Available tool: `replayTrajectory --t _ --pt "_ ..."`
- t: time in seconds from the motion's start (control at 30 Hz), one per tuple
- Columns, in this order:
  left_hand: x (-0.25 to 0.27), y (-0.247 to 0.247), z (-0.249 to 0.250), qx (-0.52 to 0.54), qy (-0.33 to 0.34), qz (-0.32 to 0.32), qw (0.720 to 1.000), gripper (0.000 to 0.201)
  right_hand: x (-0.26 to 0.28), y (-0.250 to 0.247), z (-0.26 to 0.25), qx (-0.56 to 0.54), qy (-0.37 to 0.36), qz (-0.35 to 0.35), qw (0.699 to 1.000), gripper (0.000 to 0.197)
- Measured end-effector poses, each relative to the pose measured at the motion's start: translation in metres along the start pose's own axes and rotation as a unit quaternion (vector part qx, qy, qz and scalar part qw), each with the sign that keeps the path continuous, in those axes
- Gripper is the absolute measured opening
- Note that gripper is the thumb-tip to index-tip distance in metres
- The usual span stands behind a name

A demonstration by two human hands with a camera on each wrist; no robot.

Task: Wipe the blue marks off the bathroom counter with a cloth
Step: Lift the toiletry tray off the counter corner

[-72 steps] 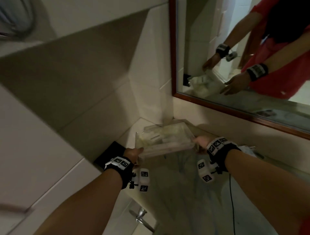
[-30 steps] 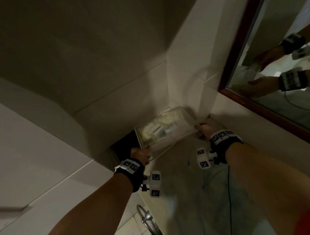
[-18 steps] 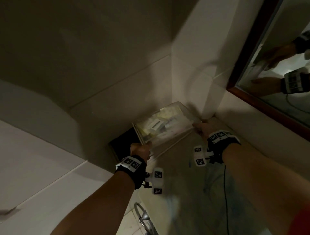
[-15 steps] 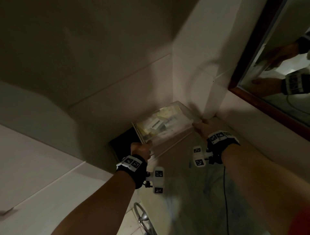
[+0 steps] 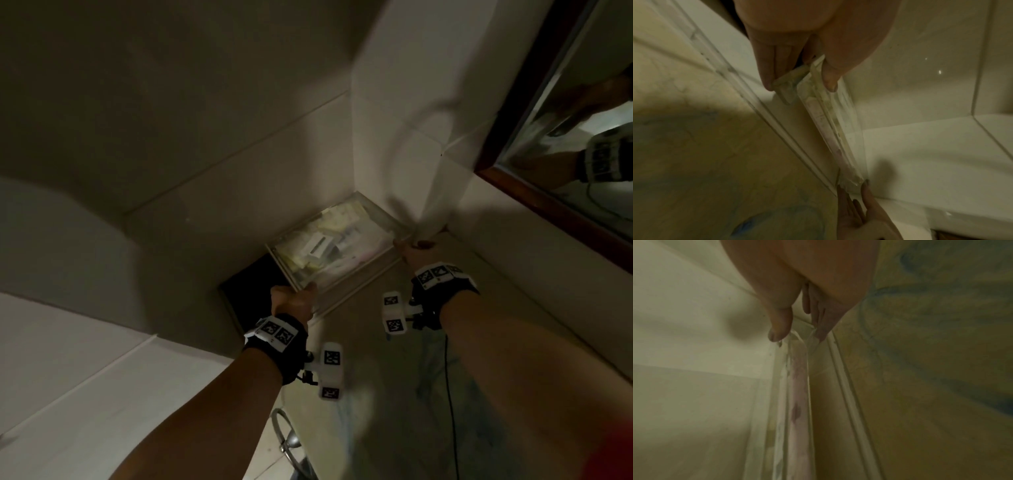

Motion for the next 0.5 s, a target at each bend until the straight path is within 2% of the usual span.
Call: replayTrajectory --t 0.07,0.17,0.2,0.33,0.5 --pt "-0.001 0.000 0.002 0.001 -0.020 0.009 1.000 0.058 -0.007 0.006 -0.001 0.051 -0.010 -0.005 0.999 0.047" --pt "0.001 0.000 0.008 -0.063 0.010 0.020 0.998 0.076 -0.005 0.011 -0.006 0.091 -0.037 -0.016 0.995 0.039" --pt "0.001 -0.001 0.008 -0.083 0.020 0.023 0.996 0.077 -0.005 0.014 -0.007 0.093 -0.041 -0.023 0.995 0.035" --pt "0.009 -0.006 0.014 -0.104 0.034 0.030 0.994 0.063 0.002 0.019 -0.018 0.101 -0.064 -0.038 0.992 0.032" --pt "0.005 -0.007 0.013 -0.122 0.053 0.022 0.991 0.062 0.005 0.022 -0.023 0.108 -0.073 -0.026 0.991 0.032"
Point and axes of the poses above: each hand's wrist, its own x-axis away from the middle knuckle, its own y-axis out of the palm, z = x × y, the point moved 1 cm from there along -x, towards the middle knuckle, and after that the axes turned 7 degrees about z, right-handed, at the moved point
